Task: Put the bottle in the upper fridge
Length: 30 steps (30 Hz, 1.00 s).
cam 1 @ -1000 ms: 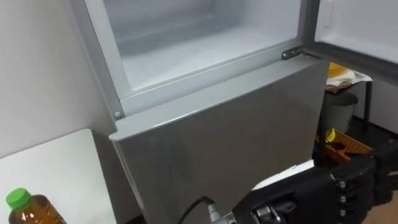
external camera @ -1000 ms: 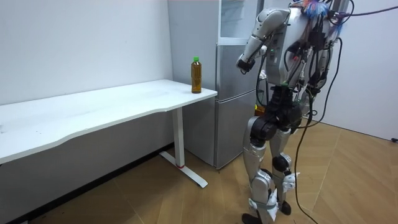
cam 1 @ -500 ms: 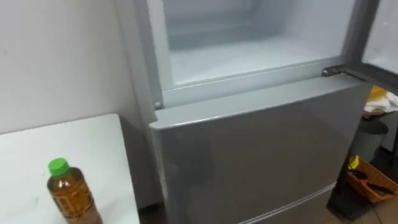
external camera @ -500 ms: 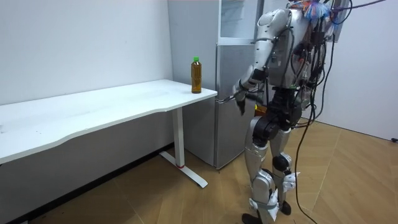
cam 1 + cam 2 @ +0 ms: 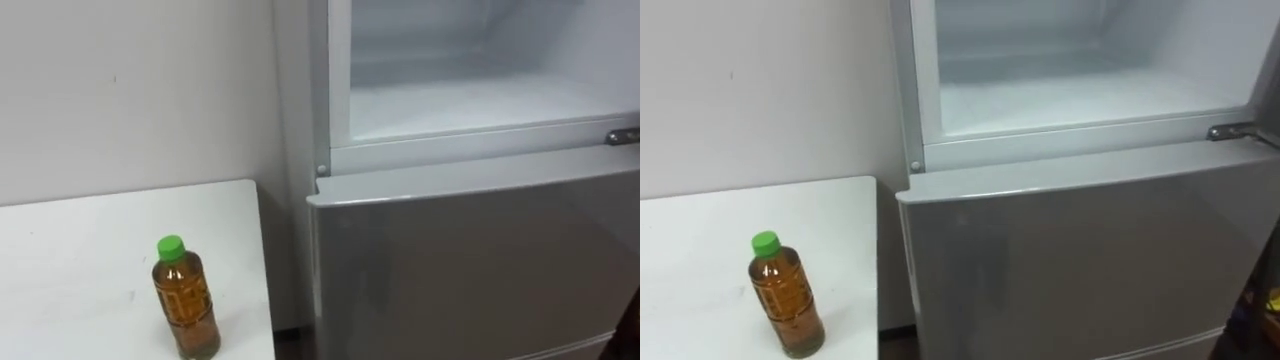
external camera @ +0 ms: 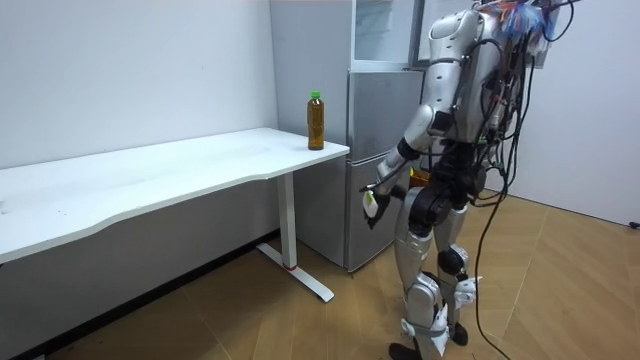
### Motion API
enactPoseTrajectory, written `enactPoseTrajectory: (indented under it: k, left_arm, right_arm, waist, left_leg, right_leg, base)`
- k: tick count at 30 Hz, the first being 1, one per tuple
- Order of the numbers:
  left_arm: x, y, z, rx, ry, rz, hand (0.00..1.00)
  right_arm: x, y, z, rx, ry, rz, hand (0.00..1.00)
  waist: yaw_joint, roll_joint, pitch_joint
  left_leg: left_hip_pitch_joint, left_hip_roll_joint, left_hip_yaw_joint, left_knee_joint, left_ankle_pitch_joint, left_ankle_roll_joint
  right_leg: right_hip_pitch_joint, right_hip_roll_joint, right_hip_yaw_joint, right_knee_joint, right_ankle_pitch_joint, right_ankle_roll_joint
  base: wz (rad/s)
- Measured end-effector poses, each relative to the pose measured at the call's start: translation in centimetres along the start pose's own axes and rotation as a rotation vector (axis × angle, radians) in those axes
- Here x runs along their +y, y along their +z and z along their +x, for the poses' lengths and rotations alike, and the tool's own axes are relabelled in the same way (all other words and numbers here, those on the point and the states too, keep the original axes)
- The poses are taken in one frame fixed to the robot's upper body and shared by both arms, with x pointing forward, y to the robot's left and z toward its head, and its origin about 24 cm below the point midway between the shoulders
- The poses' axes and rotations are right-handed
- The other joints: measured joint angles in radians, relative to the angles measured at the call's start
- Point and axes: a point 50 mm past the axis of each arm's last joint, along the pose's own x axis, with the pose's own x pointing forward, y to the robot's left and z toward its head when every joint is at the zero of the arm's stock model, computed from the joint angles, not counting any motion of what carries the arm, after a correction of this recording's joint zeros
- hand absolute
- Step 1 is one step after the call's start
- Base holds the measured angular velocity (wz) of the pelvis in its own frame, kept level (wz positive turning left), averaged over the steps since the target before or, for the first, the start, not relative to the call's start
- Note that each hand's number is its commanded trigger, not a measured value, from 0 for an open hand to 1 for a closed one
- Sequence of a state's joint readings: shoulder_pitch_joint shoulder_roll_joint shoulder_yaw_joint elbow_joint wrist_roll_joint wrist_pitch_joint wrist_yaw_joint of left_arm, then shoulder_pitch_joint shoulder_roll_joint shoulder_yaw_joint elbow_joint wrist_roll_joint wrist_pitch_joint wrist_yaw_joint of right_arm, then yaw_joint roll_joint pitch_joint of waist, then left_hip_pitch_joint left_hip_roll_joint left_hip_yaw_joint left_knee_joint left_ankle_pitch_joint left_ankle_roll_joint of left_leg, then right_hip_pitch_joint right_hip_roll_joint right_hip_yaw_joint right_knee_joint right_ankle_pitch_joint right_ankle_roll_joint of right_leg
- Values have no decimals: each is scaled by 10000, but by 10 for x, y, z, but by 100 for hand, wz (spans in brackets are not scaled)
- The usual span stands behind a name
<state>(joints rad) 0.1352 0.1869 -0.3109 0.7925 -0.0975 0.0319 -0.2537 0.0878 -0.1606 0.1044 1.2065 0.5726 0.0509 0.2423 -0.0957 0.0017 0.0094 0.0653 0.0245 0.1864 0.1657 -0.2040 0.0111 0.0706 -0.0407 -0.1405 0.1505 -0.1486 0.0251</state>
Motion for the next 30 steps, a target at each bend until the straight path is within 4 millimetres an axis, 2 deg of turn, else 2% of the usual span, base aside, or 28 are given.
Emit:
enactPoseTrajectory:
  k: [6, 12, 13, 16, 19, 24, 30]
  left_arm:
    - [4, -31, -4, 851, 893, -968, 0]
    - [11, -49, -10, 1039, 2270, -2138, 0]
    - [12, -54, -12, 1154, 2523, -2383, 0]
    - [15, -69, -21, 1467, 3215, -2975, 0]
    - [18, -74, -24, 1527, 3725, -3434, 0]
    - [23, -91, -32, 2103, 4851, -4312, 0]
    - [25, -93, -34, 2283, 5555, -4274, 0]
  right_arm:
    - [-2, -3, -1, -57, -50, -416, 0]
    - [-2, -6, -1, -92, -75, -485, 0]
    - [-3, -8, -2, -44, -117, -398, 0]
    - [-5, -12, -3, -19, -187, -137, 0]
    - [-7, -17, -4, 162, -307, -26, 0]
    - [-9, -21, -4, 344, -393, 29, 0]
    - [-9, -21, -4, 432, -512, 89, 0]
  waist:
    - [246, -49, -16]
    - [269, -81, -13]
    - [382, -80, -38]
    - [584, -92, -47]
    - [756, -146, -45]
    - [798, -169, -76]
    - [1025, -201, -82]
  left_leg:
    - [5, 6, -18, 29, 0, -1]
    - [44, -38, -256, 5, -3, 2]
    - [66, -47, -262, 15, -3, 1]
    - [123, -57, -333, 6, -3, -3]
    - [164, -65, -376, 6, -11, -15]
    - [204, -111, -573, 3, -17, -24]
    - [249, -142, -611, -14, -20, -21]
  right_leg:
    - [10, -4, -28, 3, 1, -1]
    - [167, -37, -253, -107, -5, 8]
    - [183, -36, -262, -178, -6, 8]
    - [231, -37, -301, -186, -44, 7]
    - [307, -44, -342, -188, -85, 11]
    - [464, -82, -518, -194, -170, 25]
    - [517, -111, -566, -190, -221, 34]
  base:
    - [-1]
    - [9]
    - [8]
    - [6]
    - [6]
    - [12]
    - [3]
